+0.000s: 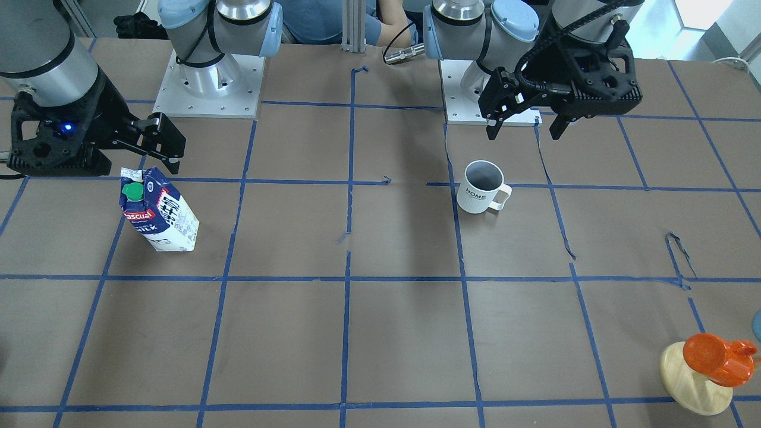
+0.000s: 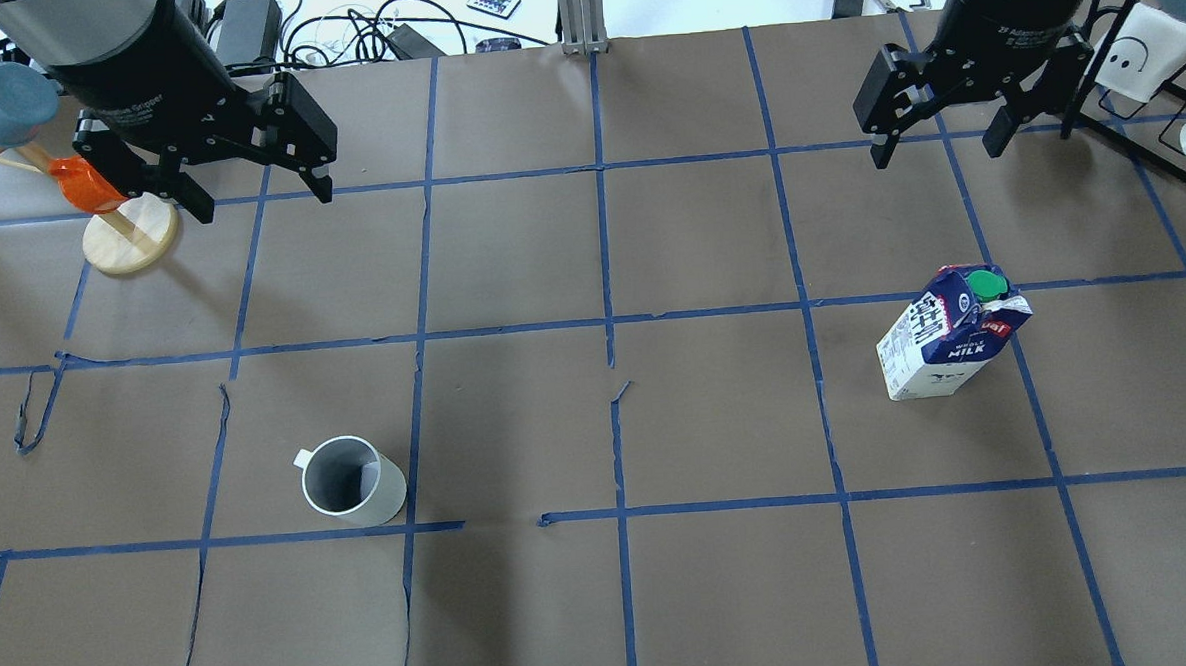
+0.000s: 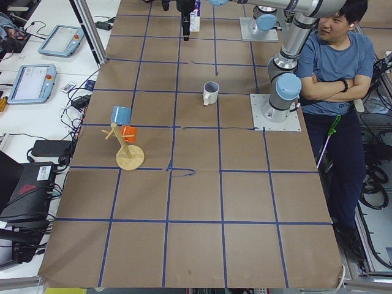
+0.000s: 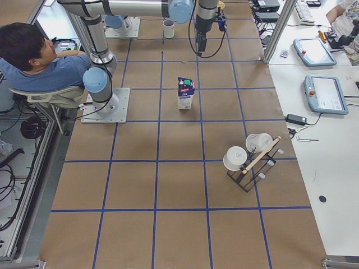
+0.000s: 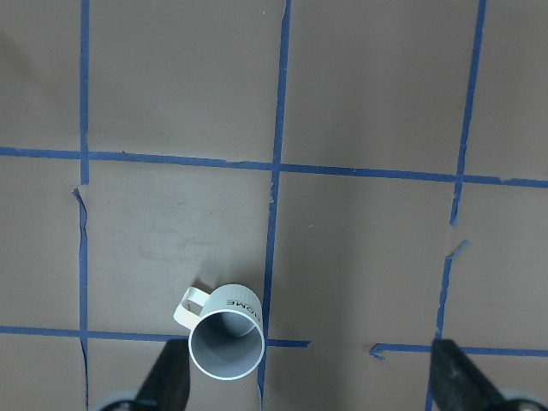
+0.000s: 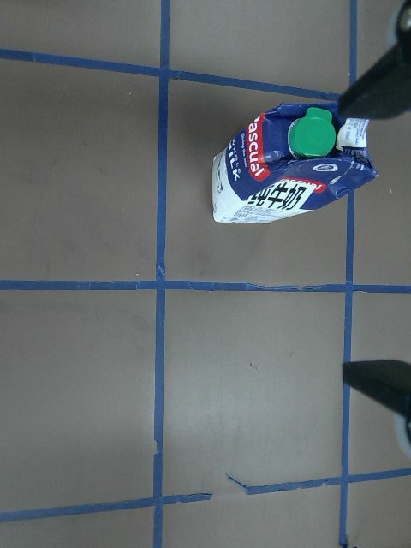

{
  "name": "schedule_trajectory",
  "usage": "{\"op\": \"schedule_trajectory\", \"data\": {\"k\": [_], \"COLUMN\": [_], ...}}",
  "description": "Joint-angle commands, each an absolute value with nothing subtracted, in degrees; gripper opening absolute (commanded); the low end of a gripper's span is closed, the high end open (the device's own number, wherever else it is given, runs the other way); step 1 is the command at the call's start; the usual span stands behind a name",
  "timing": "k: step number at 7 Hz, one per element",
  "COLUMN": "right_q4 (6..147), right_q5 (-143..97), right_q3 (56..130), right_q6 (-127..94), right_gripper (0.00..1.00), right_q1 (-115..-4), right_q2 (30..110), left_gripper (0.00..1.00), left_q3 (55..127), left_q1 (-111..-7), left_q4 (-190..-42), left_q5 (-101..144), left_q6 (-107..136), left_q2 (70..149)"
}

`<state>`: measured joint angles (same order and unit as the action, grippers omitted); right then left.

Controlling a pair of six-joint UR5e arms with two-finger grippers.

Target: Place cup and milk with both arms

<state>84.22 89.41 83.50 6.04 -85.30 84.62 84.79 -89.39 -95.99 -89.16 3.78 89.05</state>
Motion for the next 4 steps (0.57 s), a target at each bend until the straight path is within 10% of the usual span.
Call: {"op": "schedule_trajectory", "data": {"k": [1,4], "right_q4": [84.0,84.3], "right_q5": [89.6,89.6], "right_q3": [83.8,85.7], "right_q6": [5.9,8.2], "right_gripper": [1.00,1.00], "right_q1": [-85.1,-81.3], "right_q2": [84.5,84.1], "left_gripper": [1.00,1.00], "left_q3": [85.8,86.0], "left_q1": [-89.5,-89.4], "left_q4": [-96.2,-96.2], "left_q5": [-93.1,-93.2], "left_q6": [3.8,3.8], "left_q2": [88.8,88.9]}}
